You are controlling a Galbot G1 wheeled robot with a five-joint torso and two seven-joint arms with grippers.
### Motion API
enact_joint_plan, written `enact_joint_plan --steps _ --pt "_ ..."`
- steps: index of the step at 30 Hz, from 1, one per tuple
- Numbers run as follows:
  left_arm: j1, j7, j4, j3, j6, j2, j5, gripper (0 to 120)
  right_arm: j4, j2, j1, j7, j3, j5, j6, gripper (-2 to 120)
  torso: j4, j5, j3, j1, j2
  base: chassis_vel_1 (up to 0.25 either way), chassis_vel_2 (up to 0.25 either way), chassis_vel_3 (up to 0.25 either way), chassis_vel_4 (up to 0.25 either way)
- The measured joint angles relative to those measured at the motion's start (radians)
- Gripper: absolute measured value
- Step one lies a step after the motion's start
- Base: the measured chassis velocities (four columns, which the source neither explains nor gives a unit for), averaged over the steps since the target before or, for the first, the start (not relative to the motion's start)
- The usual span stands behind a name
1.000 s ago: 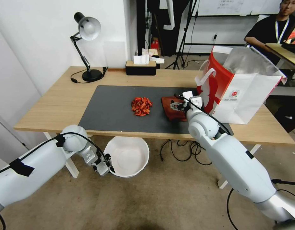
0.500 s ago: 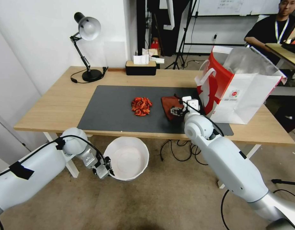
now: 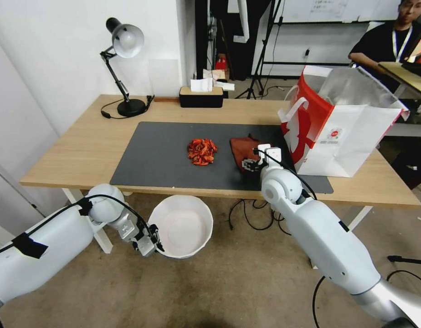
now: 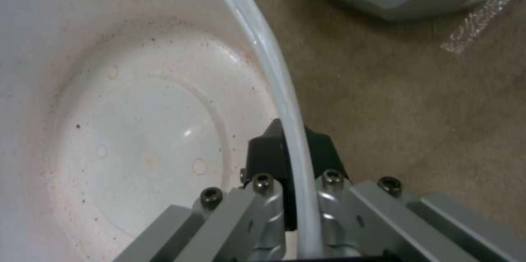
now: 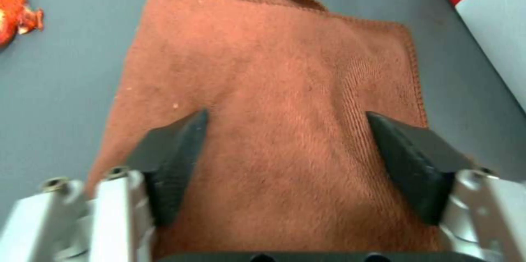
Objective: Sweep shrimp from table into container with towel, then put container into takeout bag.
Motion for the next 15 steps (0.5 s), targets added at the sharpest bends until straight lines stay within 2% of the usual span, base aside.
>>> enact_joint_plan --steps 2,3,5,7,9,11,13,14,15 --pt "0.001 -0.003 0.001 0.000 -0.003 -0.001 -0.001 0 0.001 0.000 -0.002 0.000 0.001 0.003 0.002 65 0.0000 0.0001 0.000 0.000 0.000 0.000 0.000 0.000 0.000" --pt "0.001 -0.003 0.001 0.000 -0.003 -0.001 -0.001 0 0.001 0.000 -0.002 0.000 0.001 0.003 0.002 65 0.0000 0.0001 0.000 0.000 0.000 0.000 0.000 0.000 0.000" --pt "0.001 -0.007 0.002 0.001 -0.006 -0.001 -0.003 0 0.003 0.001 -0.005 -0.001 0.002 0.010 0.004 54 0.0000 0.0001 0.000 0.000 0.000 0.000 0.000 0.000 0.000" --pt "0.001 -0.008 0.002 0.001 -0.007 -0.001 -0.003 0 0.004 0.001 -0.005 -0.001 0.002 0.010 0.005 52 0.0000 0.0000 0.000 0.000 0.000 0.000 0.000 0.000 0.000" --pt "0.002 -0.010 0.003 0.001 -0.009 -0.001 -0.004 0 0.005 0.001 -0.008 -0.008 0.002 0.011 0.019 41 -0.0001 0.0000 0.000 0.000 0.000 0.000 0.000 0.000 0.000" --pt "0.002 -0.010 0.004 0.001 -0.010 -0.001 -0.004 0 0.005 0.001 -0.008 -0.013 0.002 0.011 0.023 37 -0.0001 0.0000 0.000 0.000 0.000 0.000 0.000 0.000 0.000" --pt "0.004 -0.011 0.004 -0.003 -0.013 -0.001 -0.005 0 0.006 0.001 -0.012 -0.038 0.006 0.009 0.045 24 -0.0003 0.0001 0.000 0.000 0.000 0.000 0.000 0.000 0.000" --pt "0.004 -0.011 0.004 -0.003 -0.013 -0.001 -0.005 0 0.006 0.001 -0.012 -0.038 0.006 0.009 0.045 24 -0.0003 0.0001 0.000 0.000 0.000 0.000 0.000 0.000 0.000" --pt "0.006 -0.012 0.005 -0.007 -0.014 -0.001 -0.005 0 0.008 -0.002 -0.015 -0.052 0.010 0.008 0.053 17 -0.0003 0.0001 0.000 0.000 0.000 0.000 0.000 0.000 0.000"
